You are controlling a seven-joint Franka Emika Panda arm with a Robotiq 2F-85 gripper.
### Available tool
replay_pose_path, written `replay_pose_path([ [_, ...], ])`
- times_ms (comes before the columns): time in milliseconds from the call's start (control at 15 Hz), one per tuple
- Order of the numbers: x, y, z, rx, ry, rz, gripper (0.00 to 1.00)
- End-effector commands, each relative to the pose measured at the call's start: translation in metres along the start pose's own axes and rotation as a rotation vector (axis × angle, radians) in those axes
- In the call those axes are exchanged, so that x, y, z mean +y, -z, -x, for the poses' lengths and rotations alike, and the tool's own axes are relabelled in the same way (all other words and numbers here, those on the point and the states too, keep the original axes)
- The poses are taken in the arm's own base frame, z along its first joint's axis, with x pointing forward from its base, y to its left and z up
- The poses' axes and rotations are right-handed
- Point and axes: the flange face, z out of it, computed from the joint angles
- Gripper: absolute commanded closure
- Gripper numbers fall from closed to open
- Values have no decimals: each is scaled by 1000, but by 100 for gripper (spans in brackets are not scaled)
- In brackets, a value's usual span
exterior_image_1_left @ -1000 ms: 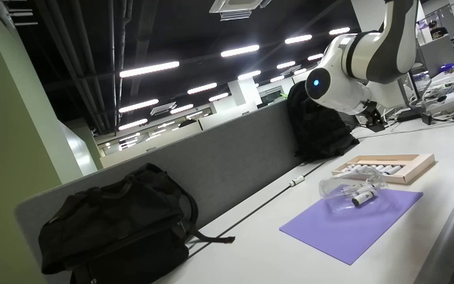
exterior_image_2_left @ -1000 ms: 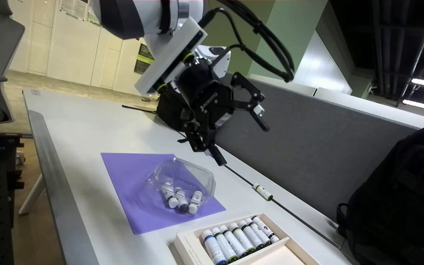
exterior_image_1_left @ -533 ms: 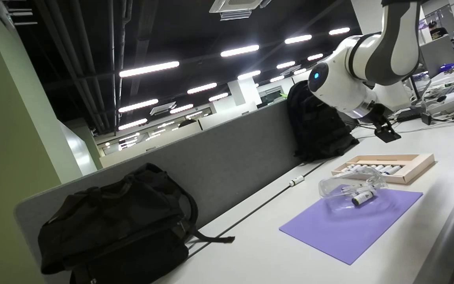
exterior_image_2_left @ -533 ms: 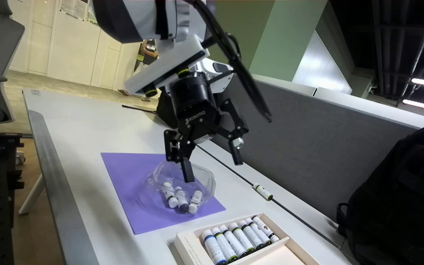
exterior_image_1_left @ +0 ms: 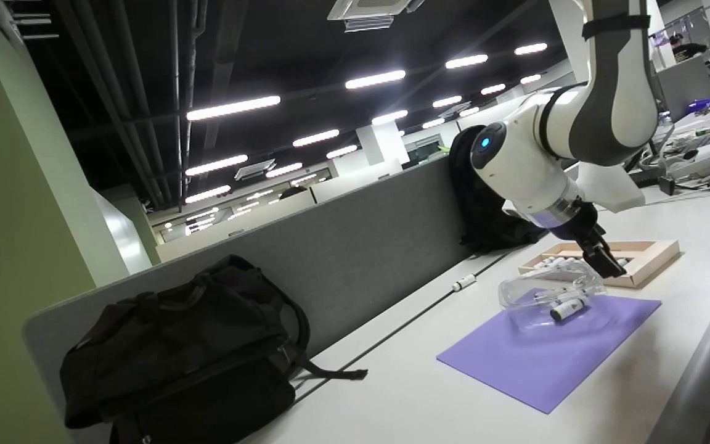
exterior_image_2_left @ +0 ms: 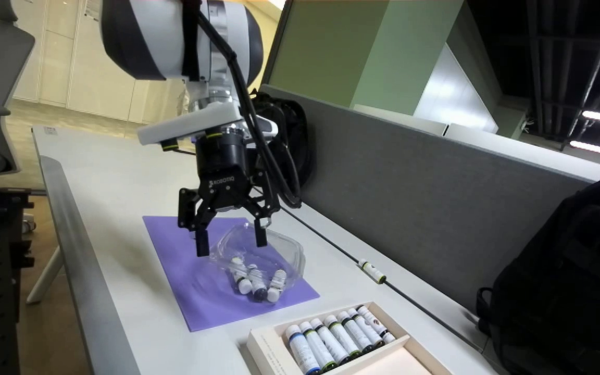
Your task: Open the lid of the clear bowl
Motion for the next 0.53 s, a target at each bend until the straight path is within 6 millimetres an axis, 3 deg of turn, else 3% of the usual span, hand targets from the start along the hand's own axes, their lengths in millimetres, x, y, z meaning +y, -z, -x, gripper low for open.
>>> replay_pose_path([
  [0, -17, -2, -19, -27, 53, -40, 0],
  [467, -25, 2, -32, -15, 81, -42, 0],
])
